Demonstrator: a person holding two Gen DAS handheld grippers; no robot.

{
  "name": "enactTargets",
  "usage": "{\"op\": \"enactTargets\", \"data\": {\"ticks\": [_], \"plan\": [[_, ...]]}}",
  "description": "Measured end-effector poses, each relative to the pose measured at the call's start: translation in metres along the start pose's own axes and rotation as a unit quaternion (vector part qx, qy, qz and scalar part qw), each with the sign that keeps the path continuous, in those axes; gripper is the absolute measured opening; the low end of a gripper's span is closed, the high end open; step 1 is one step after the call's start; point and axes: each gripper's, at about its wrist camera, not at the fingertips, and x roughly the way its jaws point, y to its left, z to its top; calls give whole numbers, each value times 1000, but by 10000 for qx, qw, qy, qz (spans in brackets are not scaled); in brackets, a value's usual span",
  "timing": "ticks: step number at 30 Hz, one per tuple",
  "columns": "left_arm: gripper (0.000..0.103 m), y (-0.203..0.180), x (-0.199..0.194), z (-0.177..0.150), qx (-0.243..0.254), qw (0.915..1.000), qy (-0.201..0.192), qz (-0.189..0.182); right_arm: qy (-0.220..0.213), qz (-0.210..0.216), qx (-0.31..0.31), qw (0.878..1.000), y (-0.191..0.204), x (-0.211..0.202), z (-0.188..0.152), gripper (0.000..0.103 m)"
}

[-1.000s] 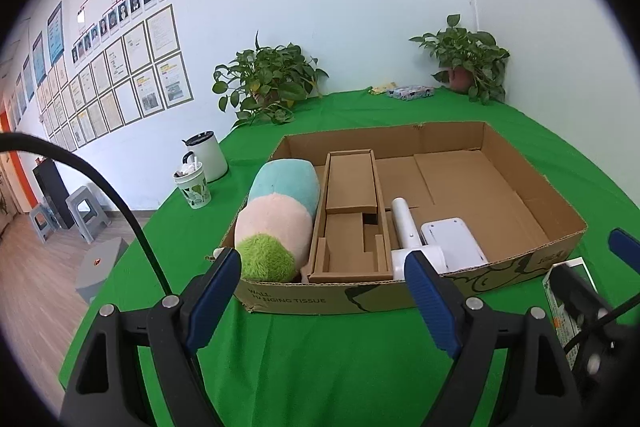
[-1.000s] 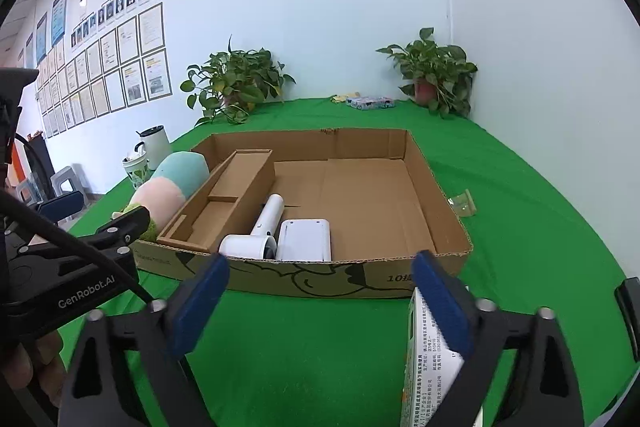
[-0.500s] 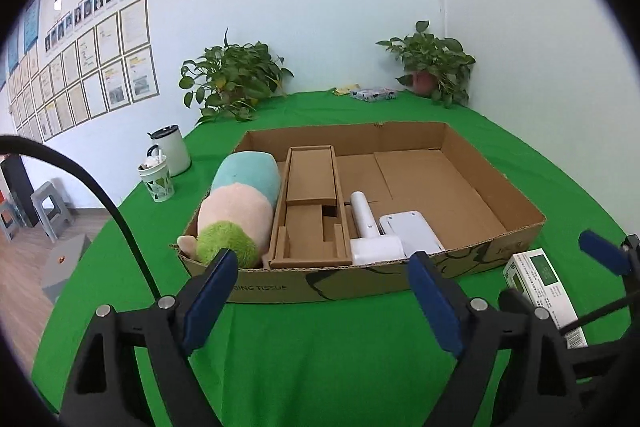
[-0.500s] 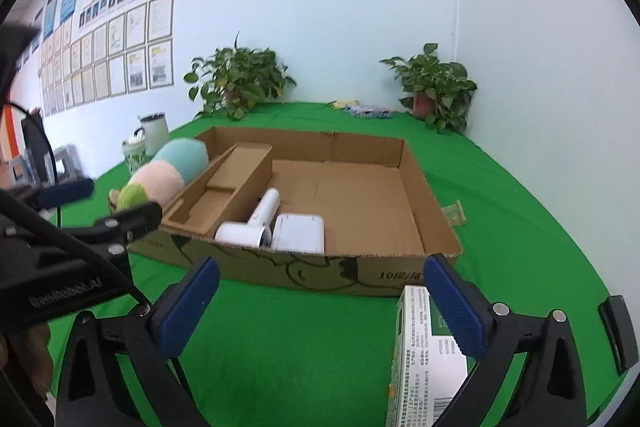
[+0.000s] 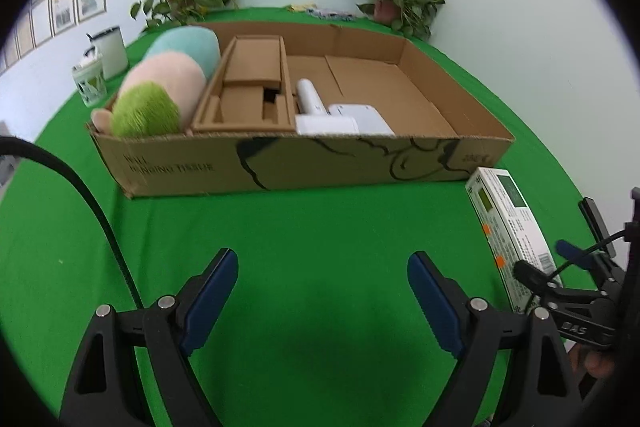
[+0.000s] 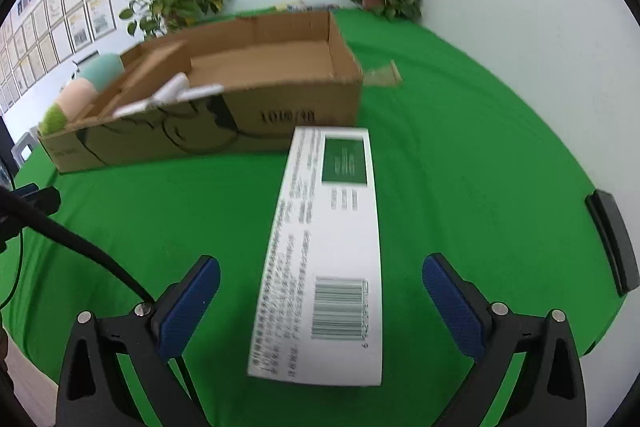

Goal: Organize objects
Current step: 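Move the right gripper to the white medicine box with green label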

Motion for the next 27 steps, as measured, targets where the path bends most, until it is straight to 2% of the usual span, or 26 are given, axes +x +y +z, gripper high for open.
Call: {"op": "enactTargets", "data": {"ticks": [1, 2, 5, 8, 10, 11, 12, 13, 17, 19, 23, 27], "plan": [[87, 0, 1, -2, -30, 10000, 53, -56, 105, 29, -67, 9999, 2, 4, -3, 68], [87, 0, 2, -3, -50, 9999, 89, -79, 177, 11, -137, 9997, 4, 7, -6, 63], [86, 4, 1, -6, -98, 9996, 175, -188, 138, 232, -274, 9993, 15, 6, -11, 61], [86, 9, -2, -8, -227, 9976, 223, -619, 42, 673, -395, 9969, 32, -4, -13, 61], [86, 12, 1, -7, -405, 9941, 343, -944, -36, 1072, -494, 9930, 45, -15, -14, 66], [86, 13, 5, -7, -530, 9912, 428, -1138, -37, 1294, -602, 9898, 53, -18, -17, 75], [85, 13, 8, -7, -635, 9879, 507, -1324, -21, 1396, -722, 9876, 59, -20, -18, 98], [85, 11, 12, -6, -706, 9836, 573, -1558, -35, 1432, -884, 9857, 66, -21, -22, 102], [85, -2, 26, -4, -798, 9623, 876, -2450, 59, 1458, -1157, 9825, 79, -19, -31, 102], [85, -8, 37, -4, -909, 9518, 1058, -2732, 117, 1428, -1145, 9830, 80, -19, -36, 102], [85, -19, 56, -7, -1020, 9401, 1308, -2978, 34, 1300, -1105, 9853, 82, -22, -34, 102], [84, -29, 67, -14, -1058, 9344, 1489, -3057, -114, 1234, -1186, 9852, 84, -27, -38, 101]]}}
